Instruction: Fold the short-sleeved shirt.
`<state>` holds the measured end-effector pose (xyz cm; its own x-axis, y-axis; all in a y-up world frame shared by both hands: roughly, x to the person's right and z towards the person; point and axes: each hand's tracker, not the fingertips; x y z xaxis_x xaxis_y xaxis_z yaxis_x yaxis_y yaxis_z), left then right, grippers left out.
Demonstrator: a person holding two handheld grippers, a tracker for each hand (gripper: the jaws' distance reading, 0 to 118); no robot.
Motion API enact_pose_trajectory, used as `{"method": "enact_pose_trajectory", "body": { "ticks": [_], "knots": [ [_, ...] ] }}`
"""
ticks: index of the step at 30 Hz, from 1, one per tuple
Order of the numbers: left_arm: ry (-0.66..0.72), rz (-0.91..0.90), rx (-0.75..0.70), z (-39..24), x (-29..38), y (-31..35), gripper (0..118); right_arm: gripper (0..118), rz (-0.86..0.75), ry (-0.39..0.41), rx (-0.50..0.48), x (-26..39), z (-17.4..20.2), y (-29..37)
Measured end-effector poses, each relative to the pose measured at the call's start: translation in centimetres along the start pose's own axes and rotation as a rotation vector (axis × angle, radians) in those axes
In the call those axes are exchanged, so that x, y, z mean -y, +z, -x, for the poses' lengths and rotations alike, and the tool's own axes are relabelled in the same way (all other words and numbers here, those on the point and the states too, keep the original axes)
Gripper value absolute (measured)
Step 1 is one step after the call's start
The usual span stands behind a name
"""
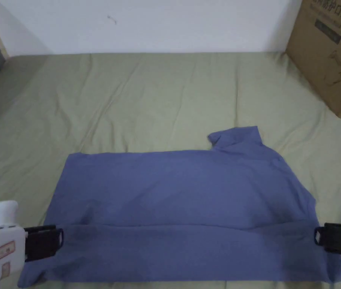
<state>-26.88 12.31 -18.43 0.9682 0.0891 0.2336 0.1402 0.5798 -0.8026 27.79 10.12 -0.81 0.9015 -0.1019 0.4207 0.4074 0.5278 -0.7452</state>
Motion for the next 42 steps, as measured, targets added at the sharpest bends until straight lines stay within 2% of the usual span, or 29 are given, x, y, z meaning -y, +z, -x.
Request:
{"method": "enact_pose_trajectory", "body": {
  "ticks": [1, 2, 3, 4, 7, 8, 12, 15, 18, 19, 20, 21, 22, 23, 24, 25, 29, 30, 31, 32, 34, 39, 40, 41, 42],
  "knots": [
    [0.006, -0.017, 0.023, -0.4, -0.5, -0.4, 92, 61, -0.02, 0.016, -0.006, -0.6, 0.3, 0.0],
    [0.004, -0.018, 0.025, -0.9, -0.8, -1.1, 73, 46, -0.036, 0.022, -0.004, -1.2, 0.8, -0.3],
    [0.003, -0.006, 0.028, -1.6, -0.9, -2.2, 26, 7, -0.032, 0.015, 0.006, -1.5, 1.3, -1.0],
    [0.004, 0.031, 0.014, -1.8, -0.9, -3.2, 0, 0, -0.036, 0.002, 0.013, -1.5, 1.7, -1.7],
    [0.044, 0.078, 0.062, -2.5, -1.0, -5.4, 0, 0, 0.037, -0.113, -0.053, -1.4, 2.1, -4.7],
    [0.052, 0.082, 0.076, -2.7, -1.0, -5.9, 0, 0, 0.064, -0.127, -0.083, -1.6, 2.3, -5.4],
    [0.023, 0.089, 0.054, -3.4, -2.7, -6.7, 0, 0, 0.034, -0.07, -0.059, -5.3, 3.0, -7.2],
    [0.022, 0.079, 0.045, -3.3, -4.4, -7.4, 0, 0, 0.005, -0.089, -0.086, -9.9, 3.0, -8.8],
    [0.035, 0.079, 0.036, -3.5, -5.9, -8.5, 0, 0, -0.007, -0.073, -0.084, -15.3, 3.4, -11.7],
    [0.038, 0.078, 0.033, -3.6, -6.4, -8.8, 0, 5, 0.018, -0.051, -0.099, -17.1, 3.4, -13.0],
    [0.038, 0.078, 0.036, -3.7, -6.7, -9.2, 0, 22, 0.069, -0.022, -0.112, -18.8, 3.5, -14.5],
    [0.037, 0.084, 0.038, -3.8, -7.0, -9.5, 0, 47, 0.088, 0.001, -0.097, -20.0, 3.6, -15.6],
    [0.034, 0.089, 0.04, -4.1, -7.3, -9.8, 0, 57, 0.104, 0.041, -0.078, -21.3, 3.7, -16.9],
    [0.016, 0.092, 0.043, -4.3, -7.6, -10.3, 0, 57, 0.122, 0.067, -0.052, -22.4, 3.7, -18.1],
    [-0.002, 0.104, 0.043, -4.4, -7.8, -10.9, 0, 75, 0.128, 0.087, -0.025, -23.2, 3.5, -19.2],
    [-0.003, 0.119, 0.043, -4.4, -8.0, -11.5, 0, 78, 0.125, 0.067, -0.007, -24.0, 3.4, -20.1],
    [0.002, 0.148, 0.036, -4.4, -8.2, -13.1, 0, 77, 0.215, 0.012, -0.083, -24.4, 2.1, -23.7],
    [0.005, 0.153, 0.036, -4.4, -8.2, -13.2, 0, 71, 0.239, 0.016, -0.059, -24.0, 2.1, -24.4],
    [0.006, 0.153, 0.037, -4.3, -8.1, -13.2, 0, 60, 0.213, 0.074, 0.007, -23.7, 2.4, -24.3],
    [0.005, 0.156, 0.038, -4.3, -8.0, -13.2, 0, 49, 0.159, 0.166, 0.04, -23.3, 2.7, -23.6],
    [-0.008, 0.167, 0.026, -4.3, -8.1, -13.3, 0, 0, 0.115, 0.144, -0.042, -23.0, 3.6, -22.1],
    [0.022, 0.106, 0.006, -3.1, -10.0, -13.2, 0, 0, 0.153, 0.119, -0.022, -22.8, 4.2, -22.6],
    [0.051, 0.081, 0.017, -2.7, -10.9, -13.2, 7, 0, 0.15, 0.086, -0.034, -22.7, 4.2, -22.5],
    [0.067, 0.065, 0.04, -2.3, -12.1, -13.4, 25, 0, 0.145, 0.084, -0.04, -22.9, 3.8, -22.5],
    [0.07, 0.055, 0.041, -1.9, -13.2, -13.8, 62, 0, 0.143, 0.093, -0.038, -22.9, 3.8, -22.4]
  ]
}}
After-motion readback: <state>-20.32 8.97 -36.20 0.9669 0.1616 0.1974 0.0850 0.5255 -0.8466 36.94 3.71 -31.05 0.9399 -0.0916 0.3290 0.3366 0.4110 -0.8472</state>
